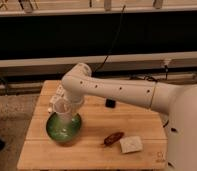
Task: Place the ceramic cup in the ceramic bowl
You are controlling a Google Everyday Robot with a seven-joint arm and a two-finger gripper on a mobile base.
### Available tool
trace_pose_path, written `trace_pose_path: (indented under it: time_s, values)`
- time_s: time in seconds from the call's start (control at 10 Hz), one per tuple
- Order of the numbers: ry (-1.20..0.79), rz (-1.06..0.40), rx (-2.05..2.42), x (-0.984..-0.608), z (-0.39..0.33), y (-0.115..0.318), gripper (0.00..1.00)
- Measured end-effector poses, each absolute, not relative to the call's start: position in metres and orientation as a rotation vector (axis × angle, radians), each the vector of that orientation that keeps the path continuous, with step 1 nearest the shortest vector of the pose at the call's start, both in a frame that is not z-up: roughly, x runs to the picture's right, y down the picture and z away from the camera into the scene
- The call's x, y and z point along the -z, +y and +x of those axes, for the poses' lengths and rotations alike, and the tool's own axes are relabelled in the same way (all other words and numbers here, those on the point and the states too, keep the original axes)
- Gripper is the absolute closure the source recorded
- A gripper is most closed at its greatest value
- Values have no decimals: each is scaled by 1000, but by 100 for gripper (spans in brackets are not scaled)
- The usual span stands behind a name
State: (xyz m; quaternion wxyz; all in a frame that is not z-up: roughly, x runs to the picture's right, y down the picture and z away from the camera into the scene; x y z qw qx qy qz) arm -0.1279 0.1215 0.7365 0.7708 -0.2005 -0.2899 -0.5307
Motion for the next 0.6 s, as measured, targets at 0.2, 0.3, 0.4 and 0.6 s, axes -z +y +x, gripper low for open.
trace_pose_path:
  time_s: [0.2, 0.3, 0.4, 0.6]
  values:
    - [-632, -435, 1147, -737, -129, 122, 96]
    - [-634, -436, 1143, -736, -129, 123, 95]
    - [-635, -436, 1141, -737, -130, 123, 91]
    - [-637, -437, 1136, -737, -131, 124, 90]
